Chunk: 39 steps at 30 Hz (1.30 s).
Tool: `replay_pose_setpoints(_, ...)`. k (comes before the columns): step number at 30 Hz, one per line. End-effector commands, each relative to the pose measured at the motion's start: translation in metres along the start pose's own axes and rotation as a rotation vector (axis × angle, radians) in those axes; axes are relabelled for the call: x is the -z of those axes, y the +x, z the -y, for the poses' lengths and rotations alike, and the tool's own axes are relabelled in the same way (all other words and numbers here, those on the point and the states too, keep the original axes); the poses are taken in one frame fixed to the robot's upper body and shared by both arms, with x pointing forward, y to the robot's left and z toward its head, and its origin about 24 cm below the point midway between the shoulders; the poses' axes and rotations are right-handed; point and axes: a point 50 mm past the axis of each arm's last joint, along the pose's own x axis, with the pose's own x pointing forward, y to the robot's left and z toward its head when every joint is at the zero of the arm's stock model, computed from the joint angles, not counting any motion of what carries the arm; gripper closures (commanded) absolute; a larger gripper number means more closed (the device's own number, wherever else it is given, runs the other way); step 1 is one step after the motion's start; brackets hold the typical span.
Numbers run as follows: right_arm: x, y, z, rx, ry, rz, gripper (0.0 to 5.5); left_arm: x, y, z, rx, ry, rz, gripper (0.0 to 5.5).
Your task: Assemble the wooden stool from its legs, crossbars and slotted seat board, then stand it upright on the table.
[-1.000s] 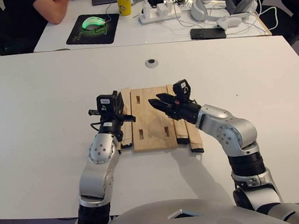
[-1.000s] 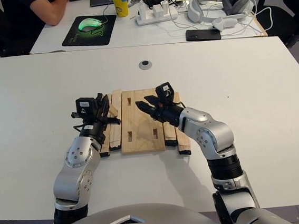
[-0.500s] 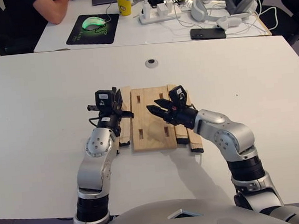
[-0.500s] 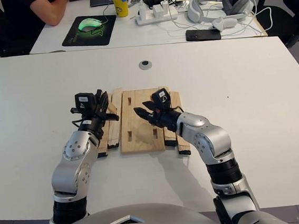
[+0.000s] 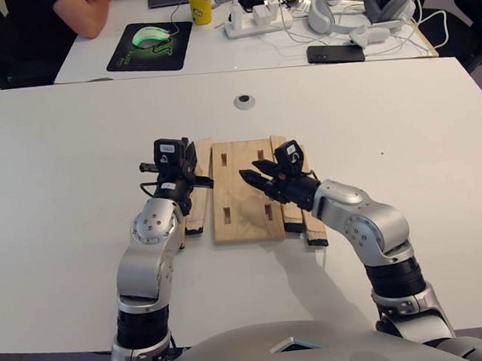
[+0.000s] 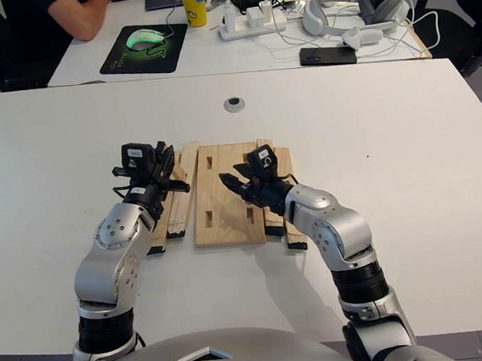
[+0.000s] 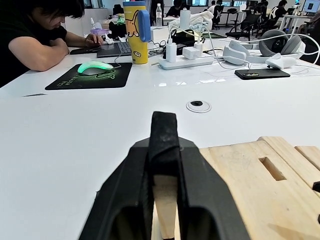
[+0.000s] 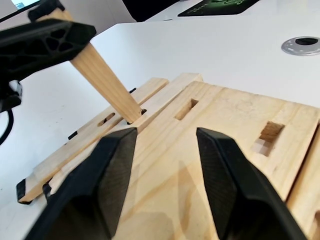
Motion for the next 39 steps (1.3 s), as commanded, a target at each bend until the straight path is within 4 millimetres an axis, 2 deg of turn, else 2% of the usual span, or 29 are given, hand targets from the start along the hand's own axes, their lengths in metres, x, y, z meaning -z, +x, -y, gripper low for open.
replay_pose_setpoints(1, 0.0, 0.0, 0.0, 0.011, 0.003, 0.01, 3.31, 0.003, -0.001, 0.001, -0.006, -0.006, -0.03, 5.09)
replay_pose_setpoints(7, 0.002, 0.001, 0.0, 0.008, 0.005, 0.005, 3.31, -0.01, -0.001, -0.001, -0.021, -0.003, 0.037, 5.09)
replay_pose_setpoints(12, 0.002, 0.002, 0.0, 0.009, 0.004, 0.007, 3.31, -0.011, 0.0, 0.001, -0.017, 0.003, 0.039, 5.09)
replay_pose_setpoints(16, 0.0, 0.001, -0.001, 0.005, 0.004, 0.011, 3.31, 0.003, 0.002, 0.002, -0.01, 0.016, -0.03, 5.09)
replay_pose_setpoints(27, 0.0, 0.002, -0.001, -0.004, -0.001, 0.0, 3.31, 0.014, -0.001, -0.002, -0.047, 0.01, -0.081, 5.09)
replay_pose_setpoints(39, -0.007, 0.002, -0.005, -0.013, -0.017, -0.014, 3.31, 0.037, 0.0, 0.003, -0.022, 0.024, -0.202, 5.09)
